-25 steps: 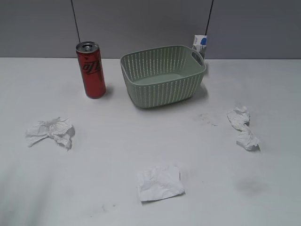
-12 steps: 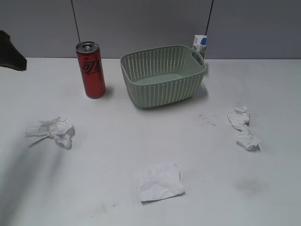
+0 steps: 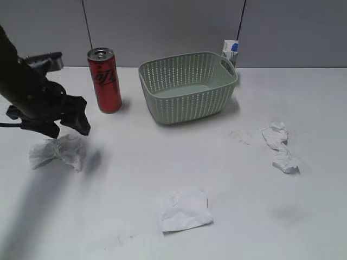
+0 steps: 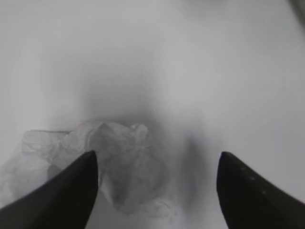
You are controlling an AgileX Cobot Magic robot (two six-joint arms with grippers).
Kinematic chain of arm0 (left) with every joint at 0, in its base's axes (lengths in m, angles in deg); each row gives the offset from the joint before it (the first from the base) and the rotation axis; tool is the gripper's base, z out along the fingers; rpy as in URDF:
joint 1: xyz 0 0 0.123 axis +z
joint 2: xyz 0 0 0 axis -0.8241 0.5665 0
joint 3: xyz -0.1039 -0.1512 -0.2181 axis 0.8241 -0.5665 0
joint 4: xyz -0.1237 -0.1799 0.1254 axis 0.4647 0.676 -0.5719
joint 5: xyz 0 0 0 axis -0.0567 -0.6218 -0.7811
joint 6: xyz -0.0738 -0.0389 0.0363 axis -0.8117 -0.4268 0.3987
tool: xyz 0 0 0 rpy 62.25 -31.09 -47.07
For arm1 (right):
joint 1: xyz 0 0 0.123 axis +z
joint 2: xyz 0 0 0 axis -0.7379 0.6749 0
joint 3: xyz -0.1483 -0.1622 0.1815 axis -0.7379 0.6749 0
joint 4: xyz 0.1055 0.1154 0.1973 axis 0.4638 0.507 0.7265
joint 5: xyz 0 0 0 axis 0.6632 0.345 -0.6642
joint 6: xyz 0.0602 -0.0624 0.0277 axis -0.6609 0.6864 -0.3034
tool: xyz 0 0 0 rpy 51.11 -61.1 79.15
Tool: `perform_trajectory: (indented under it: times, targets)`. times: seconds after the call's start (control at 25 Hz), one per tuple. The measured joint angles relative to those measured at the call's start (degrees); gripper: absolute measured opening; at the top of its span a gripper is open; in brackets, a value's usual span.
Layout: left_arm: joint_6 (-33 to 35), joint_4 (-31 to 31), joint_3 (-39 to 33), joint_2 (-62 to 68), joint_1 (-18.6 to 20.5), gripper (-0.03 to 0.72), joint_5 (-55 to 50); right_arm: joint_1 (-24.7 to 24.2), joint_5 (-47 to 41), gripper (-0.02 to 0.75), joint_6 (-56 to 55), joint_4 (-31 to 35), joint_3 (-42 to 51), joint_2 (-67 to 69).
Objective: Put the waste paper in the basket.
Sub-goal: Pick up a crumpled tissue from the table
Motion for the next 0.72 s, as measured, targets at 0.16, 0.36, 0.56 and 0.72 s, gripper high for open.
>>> perform_trajectory:
  times: [0.16, 0.36, 0.56, 0.72]
  targets:
    - [0.0, 0.0, 0.6, 6.0, 0.0, 0.591, 0.1, 0.0, 0.0, 0.498, 0.0, 0.0, 0.0, 0.0]
    - [0.0, 0.0, 1.3, 6.7, 0.0, 0.59, -0.1, 0.0, 0.0, 0.498, 0.0, 0.0, 0.0, 0.0]
    - [0.0, -0.8, 4.6, 7.7, 0.0, 0.59, -4.9, 0.0, 0.0, 0.498, 0.0, 0.0, 0.0, 0.0]
    - [0.0, -2.7, 9.7, 6.9, 0.0, 0.59, -11.3, 0.0, 0.0, 0.498, 0.0, 0.0, 0.0, 0.0]
